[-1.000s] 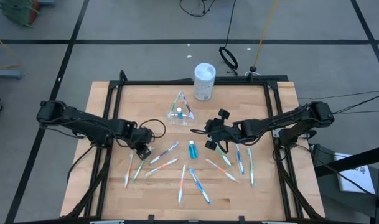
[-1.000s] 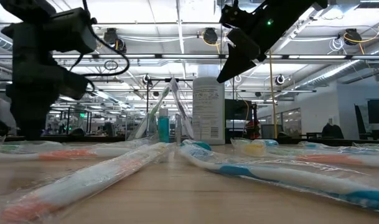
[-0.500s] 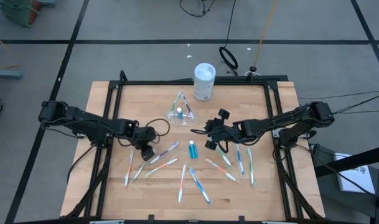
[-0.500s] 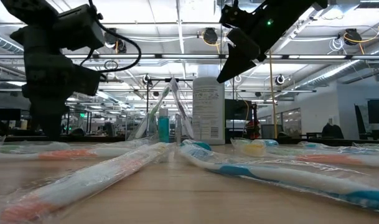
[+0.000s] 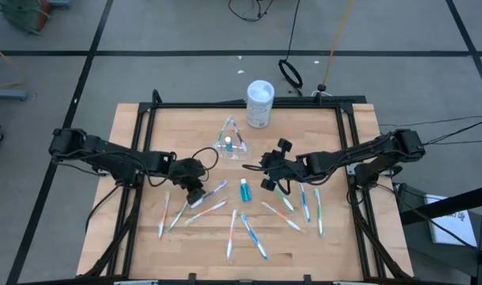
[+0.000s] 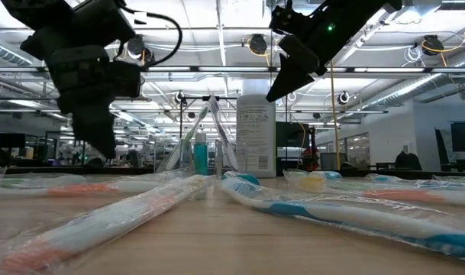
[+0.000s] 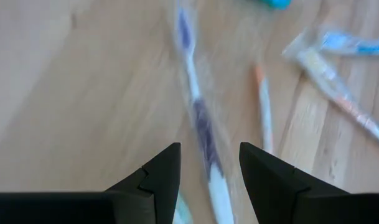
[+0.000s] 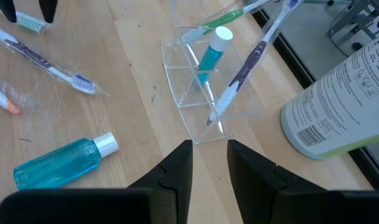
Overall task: Pick & Place toothbrushing station
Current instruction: Put the green toothbrush into the transparent organizer
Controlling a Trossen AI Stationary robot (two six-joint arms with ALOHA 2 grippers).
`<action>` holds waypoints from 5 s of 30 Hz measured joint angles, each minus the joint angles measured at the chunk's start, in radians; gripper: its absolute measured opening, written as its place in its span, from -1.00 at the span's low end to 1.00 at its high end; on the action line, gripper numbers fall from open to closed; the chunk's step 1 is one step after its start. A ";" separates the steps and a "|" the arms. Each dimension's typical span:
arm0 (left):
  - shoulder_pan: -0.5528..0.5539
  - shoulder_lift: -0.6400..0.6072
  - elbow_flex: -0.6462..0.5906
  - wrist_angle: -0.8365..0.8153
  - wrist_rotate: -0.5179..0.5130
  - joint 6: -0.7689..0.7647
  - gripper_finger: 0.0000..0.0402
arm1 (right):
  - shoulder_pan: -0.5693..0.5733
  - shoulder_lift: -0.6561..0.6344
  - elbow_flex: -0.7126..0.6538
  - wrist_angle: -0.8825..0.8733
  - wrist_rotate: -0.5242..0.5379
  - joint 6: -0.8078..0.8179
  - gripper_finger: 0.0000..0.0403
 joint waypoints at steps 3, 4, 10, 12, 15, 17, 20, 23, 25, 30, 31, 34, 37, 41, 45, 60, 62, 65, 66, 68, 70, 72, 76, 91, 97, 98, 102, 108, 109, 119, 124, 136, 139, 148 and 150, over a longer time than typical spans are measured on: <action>-0.007 0.000 0.000 -0.025 0.019 0.019 -0.15 | 0.000 0.000 0.000 0.000 0.000 0.000 -0.55; -0.015 0.000 0.000 -0.034 0.024 -0.007 -0.15 | 0.000 0.000 0.000 0.000 0.000 0.000 -0.55; -0.094 0.000 0.000 -0.154 0.047 -0.119 -0.15 | 0.000 0.000 0.000 0.000 0.000 0.000 -0.55; -0.125 0.000 0.000 -0.203 0.040 -0.140 -0.15 | 0.000 0.000 0.000 0.000 0.000 0.000 -0.55; -0.162 0.000 0.000 -0.233 -0.107 -0.160 -0.15 | 0.000 0.000 0.000 0.000 0.000 0.000 -0.55; -0.179 0.000 0.000 -0.250 -0.194 -0.167 -0.15 | 0.000 0.000 0.000 0.000 0.000 0.000 -0.55; -0.190 0.000 0.000 -0.244 -0.266 -0.175 -0.15 | 0.000 0.000 0.000 0.000 0.000 0.000 -0.55; -0.192 0.000 0.000 -0.242 -0.268 -0.161 -0.15 | 0.000 0.000 0.000 0.000 0.000 0.000 -0.55; -0.197 0.000 0.000 -0.242 -0.241 -0.159 -0.15 | 0.000 0.000 0.000 0.000 0.000 0.000 -0.55; -0.217 0.020 0.000 -0.235 -0.210 -0.165 -0.15 | 0.000 0.000 0.000 0.000 0.000 0.000 -0.55; -0.223 0.031 0.000 -0.236 -0.209 -0.176 -0.15 | 0.000 0.000 0.000 0.000 0.000 0.000 -0.55; -0.241 0.072 0.000 -0.225 -0.191 -0.203 -0.15 | 0.000 0.000 0.000 0.000 0.000 -0.001 -0.55; -0.251 0.118 0.004 -0.221 -0.191 -0.206 -0.15 | 0.000 0.000 0.000 0.000 0.000 -0.002 -0.55; -0.251 0.134 0.007 -0.228 -0.196 -0.227 -0.15 | 0.000 0.000 -0.020 0.012 0.000 -0.002 -0.55; -0.238 0.108 0.011 -0.230 -0.165 -0.181 -0.15 | -0.002 0.001 -0.041 0.018 0.000 -0.003 -0.55; -0.178 0.085 0.021 -0.225 -0.148 -0.109 -0.78 | -0.031 0.001 -0.096 0.141 -0.002 -0.007 -0.55; -0.162 0.084 0.021 -0.216 -0.150 -0.102 -0.92 | -0.034 0.001 -0.101 0.145 -0.002 -0.007 -0.55; -0.133 0.084 0.021 -0.204 -0.152 -0.093 -0.94 | -0.044 0.001 -0.109 0.179 -0.003 -0.007 -0.55; -0.121 0.084 0.021 -0.194 -0.152 -0.083 -0.92 | -0.048 0.001 -0.111 0.191 -0.003 -0.007 -0.55; -0.094 0.084 0.024 -0.171 -0.154 -0.050 -0.90 | -0.057 0.001 -0.117 0.218 -0.003 -0.007 -0.55; -0.068 0.084 0.043 -0.170 -0.155 -0.007 -0.92 | -0.064 0.001 -0.127 0.247 -0.002 -0.006 -0.55; -0.042 0.084 0.078 -0.169 -0.156 0.041 -0.97 | -0.070 0.001 -0.137 0.270 -0.003 -0.006 -0.55; -0.005 0.084 0.171 -0.168 -0.181 0.152 -0.97 | -0.079 0.001 -0.171 0.322 -0.003 -0.007 -0.55; 0.122 0.083 0.560 -0.151 -0.619 0.541 -0.99 | -0.082 0.001 -0.296 0.565 -0.003 0.001 -0.55; 0.174 0.083 0.581 -0.025 -0.730 0.562 -0.99 | -0.086 0.000 -0.330 0.691 -0.003 -0.008 -0.55; 0.181 0.083 0.580 0.004 -0.711 0.569 -0.99 | -0.088 0.000 -0.331 0.702 -0.003 -0.013 -0.55; 0.195 0.095 0.563 0.099 -0.622 0.590 -0.99 | -0.097 0.000 -0.331 0.719 -0.003 -0.031 -0.55; 0.209 0.135 0.534 0.207 -0.621 0.593 -0.99 | -0.106 0.000 -0.331 0.723 -0.003 -0.027 -0.55; 0.213 0.150 0.530 0.239 -0.620 0.593 -0.99 | -0.108 0.000 -0.331 0.724 -0.003 -0.026 -0.55; 0.213 0.371 0.522 0.523 -0.642 0.649 -0.98 | -0.108 0.000 -0.331 0.727 -0.003 -0.026 -0.55; 0.214 0.442 0.522 0.486 -0.702 0.682 -0.98 | -0.108 0.000 -0.331 0.727 -0.003 -0.026 -0.55; 0.213 0.451 0.522 0.312 -0.708 0.695 -0.90 | -0.108 0.000 -0.331 0.726 -0.003 -0.026 -0.55; 0.213 0.451 0.522 0.291 -0.709 0.693 -0.90 | -0.108 0.000 -0.331 0.726 -0.003 -0.026 -0.55; 0.210 0.451 0.523 0.270 -0.811 0.722 -0.89 | -0.108 0.000 -0.331 0.726 -0.003 -0.033 -0.55; 0.210 0.451 0.523 0.244 -0.829 0.723 -0.81 | -0.108 0.000 -0.331 0.726 -0.003 -0.052 -0.55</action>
